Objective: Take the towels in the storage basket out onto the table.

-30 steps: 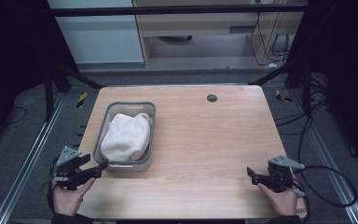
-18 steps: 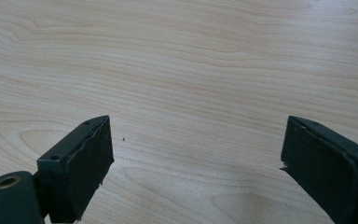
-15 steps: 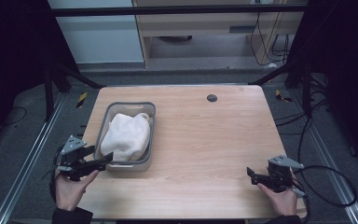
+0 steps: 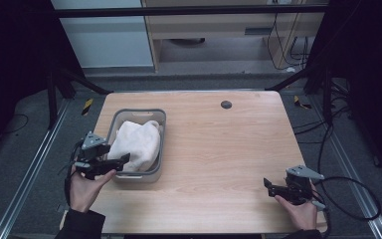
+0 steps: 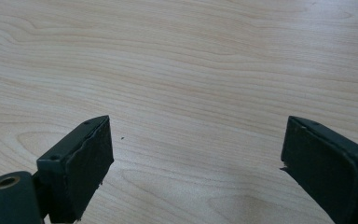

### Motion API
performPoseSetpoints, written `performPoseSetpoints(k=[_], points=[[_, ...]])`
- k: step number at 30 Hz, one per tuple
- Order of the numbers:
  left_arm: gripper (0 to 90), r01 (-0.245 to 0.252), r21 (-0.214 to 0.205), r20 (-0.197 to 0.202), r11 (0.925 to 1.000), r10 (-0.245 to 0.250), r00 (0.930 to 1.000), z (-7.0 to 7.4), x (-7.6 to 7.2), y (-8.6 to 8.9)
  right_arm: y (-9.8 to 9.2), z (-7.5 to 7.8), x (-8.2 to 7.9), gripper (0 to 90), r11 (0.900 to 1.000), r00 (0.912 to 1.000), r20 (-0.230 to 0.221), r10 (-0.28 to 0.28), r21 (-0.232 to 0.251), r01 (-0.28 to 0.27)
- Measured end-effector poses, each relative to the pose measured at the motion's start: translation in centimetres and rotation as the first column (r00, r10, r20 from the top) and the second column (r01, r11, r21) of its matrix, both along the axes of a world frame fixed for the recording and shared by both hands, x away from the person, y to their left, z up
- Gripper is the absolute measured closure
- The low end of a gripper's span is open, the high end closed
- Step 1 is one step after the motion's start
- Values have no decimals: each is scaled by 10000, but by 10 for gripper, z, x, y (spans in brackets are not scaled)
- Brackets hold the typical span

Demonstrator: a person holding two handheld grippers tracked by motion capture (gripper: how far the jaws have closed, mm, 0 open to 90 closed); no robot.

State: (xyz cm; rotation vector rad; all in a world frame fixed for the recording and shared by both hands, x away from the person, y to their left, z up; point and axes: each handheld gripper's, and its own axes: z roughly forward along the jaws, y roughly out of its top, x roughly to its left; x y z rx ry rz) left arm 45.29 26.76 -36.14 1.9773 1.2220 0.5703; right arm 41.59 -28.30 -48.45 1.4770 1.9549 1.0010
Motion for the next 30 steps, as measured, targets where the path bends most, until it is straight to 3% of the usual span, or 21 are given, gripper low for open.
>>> performPoseSetpoints(k=[12,30], points=[[188,285,357,-535,9990,-265,9982,-4,22,-23,0,-1,1,88,10000,9998,-218,4,95,-2],[119,670,843,-1155,9942,-570,9917,-17,43,-51,0,-4,3,70,9999,9988,-489,90,92,-85]])
